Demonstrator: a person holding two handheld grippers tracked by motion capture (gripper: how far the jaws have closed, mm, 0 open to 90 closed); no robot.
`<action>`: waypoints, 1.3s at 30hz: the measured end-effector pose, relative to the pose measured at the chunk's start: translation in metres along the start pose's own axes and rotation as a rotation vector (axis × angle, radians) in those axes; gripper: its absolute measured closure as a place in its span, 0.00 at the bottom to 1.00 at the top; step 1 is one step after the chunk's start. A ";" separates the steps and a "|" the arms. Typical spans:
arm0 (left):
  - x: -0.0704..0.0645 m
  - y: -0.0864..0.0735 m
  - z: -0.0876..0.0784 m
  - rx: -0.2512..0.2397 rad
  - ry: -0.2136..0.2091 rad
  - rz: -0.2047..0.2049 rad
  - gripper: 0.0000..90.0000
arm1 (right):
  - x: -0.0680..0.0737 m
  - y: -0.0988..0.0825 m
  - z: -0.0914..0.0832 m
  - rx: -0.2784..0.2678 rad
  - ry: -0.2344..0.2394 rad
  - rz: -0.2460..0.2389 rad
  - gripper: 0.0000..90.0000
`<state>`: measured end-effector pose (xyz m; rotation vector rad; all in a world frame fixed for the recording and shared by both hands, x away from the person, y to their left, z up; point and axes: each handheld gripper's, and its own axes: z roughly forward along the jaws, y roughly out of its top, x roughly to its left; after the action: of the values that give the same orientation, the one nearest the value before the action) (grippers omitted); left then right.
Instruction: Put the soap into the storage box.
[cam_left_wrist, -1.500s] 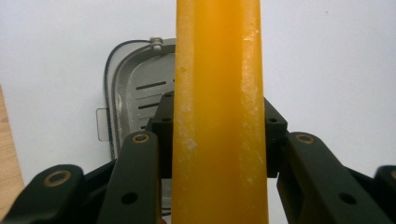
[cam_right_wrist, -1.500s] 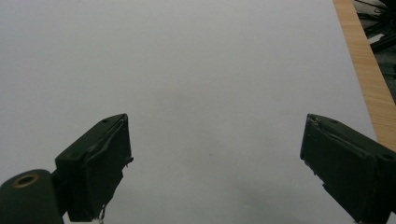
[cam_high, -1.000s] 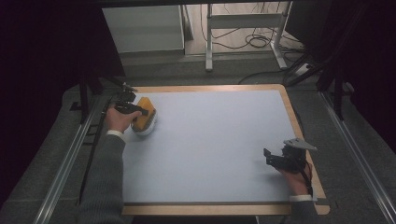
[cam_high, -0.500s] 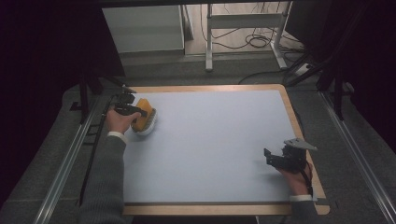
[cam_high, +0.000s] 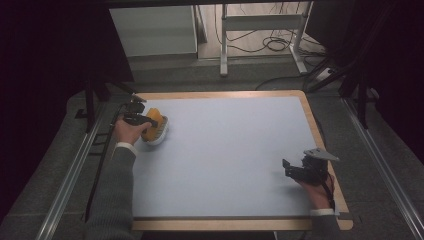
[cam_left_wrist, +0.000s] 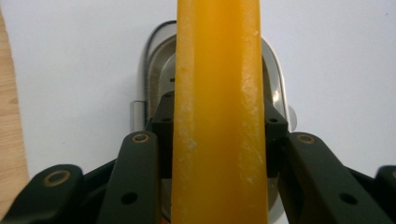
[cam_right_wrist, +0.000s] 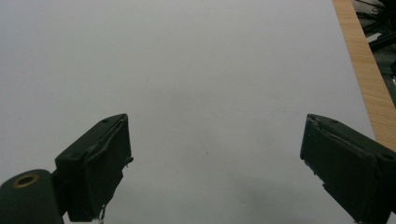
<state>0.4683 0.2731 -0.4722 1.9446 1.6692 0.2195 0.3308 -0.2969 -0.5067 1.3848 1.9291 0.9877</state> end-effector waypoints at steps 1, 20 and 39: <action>0.000 0.001 -0.002 -0.017 -0.006 -0.003 0.64 | 0.000 0.000 0.000 -0.001 -0.001 0.001 0.09; -0.002 0.003 -0.037 -0.123 0.057 0.048 0.37 | 0.001 0.000 0.000 0.001 0.003 -0.004 0.09; -0.029 -0.007 -0.046 -0.149 -0.047 0.147 0.36 | 0.001 -0.001 -0.001 -0.002 -0.002 -0.004 0.09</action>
<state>0.4344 0.2599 -0.4311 1.9461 1.4388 0.3418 0.3291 -0.2962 -0.5064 1.3799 1.9282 0.9862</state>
